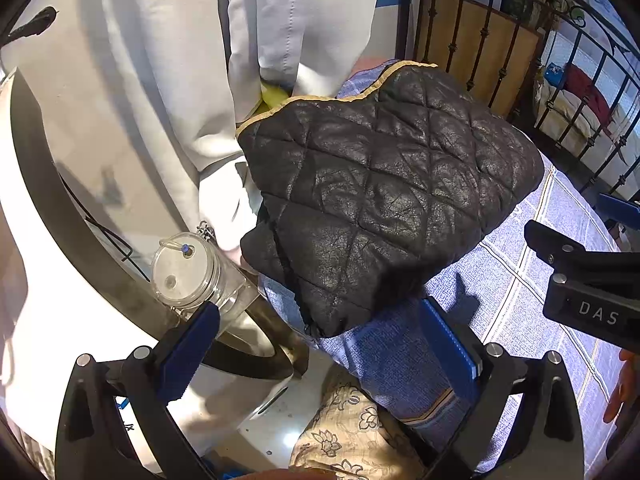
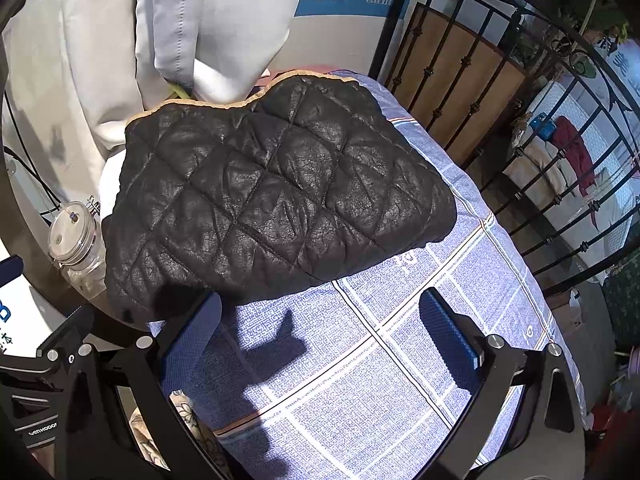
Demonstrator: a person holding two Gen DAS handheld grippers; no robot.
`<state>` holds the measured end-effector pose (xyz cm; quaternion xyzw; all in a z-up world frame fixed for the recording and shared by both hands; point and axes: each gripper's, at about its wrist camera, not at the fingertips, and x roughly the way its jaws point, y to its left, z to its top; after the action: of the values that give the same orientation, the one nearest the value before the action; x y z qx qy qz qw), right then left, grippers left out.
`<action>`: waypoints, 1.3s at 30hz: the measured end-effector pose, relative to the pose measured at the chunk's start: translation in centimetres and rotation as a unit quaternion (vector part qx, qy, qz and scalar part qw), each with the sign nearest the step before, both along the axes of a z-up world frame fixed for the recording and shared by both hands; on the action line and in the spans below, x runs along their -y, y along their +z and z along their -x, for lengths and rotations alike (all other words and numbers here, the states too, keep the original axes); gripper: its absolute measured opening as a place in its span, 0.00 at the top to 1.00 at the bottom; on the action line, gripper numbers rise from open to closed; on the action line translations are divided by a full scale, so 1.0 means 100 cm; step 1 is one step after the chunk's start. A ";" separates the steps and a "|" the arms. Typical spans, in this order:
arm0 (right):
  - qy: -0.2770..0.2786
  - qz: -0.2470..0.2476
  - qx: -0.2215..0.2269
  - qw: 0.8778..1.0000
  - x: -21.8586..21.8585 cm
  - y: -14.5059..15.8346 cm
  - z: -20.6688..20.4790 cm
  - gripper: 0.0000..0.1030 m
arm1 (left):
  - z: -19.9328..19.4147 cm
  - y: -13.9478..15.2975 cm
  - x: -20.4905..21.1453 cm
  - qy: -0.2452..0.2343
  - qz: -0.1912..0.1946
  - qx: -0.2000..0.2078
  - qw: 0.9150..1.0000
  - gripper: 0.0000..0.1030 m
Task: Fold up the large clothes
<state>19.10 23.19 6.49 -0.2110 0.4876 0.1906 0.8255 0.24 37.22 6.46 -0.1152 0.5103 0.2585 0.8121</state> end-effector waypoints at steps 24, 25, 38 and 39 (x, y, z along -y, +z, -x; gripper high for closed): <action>0.001 0.000 -0.001 1.000 -0.001 -0.001 0.001 0.05 | 0.001 0.001 0.002 0.000 -0.002 0.000 1.000 0.06; 0.001 0.000 -0.001 1.000 -0.001 0.000 0.000 0.05 | 0.001 0.000 0.002 0.000 -0.002 0.000 1.000 0.06; 0.004 0.000 -0.002 1.000 -0.001 -0.003 0.002 0.05 | -0.001 -0.001 0.002 -0.002 -0.001 -0.001 1.000 0.06; 0.005 0.000 -0.003 1.000 -0.001 -0.003 0.002 0.05 | -0.001 -0.001 0.001 -0.002 -0.001 -0.001 1.000 0.06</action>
<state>18.91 23.25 6.18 -0.2128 0.4887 0.1951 0.8233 0.34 37.08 6.37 -0.1125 0.5110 0.2573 0.8124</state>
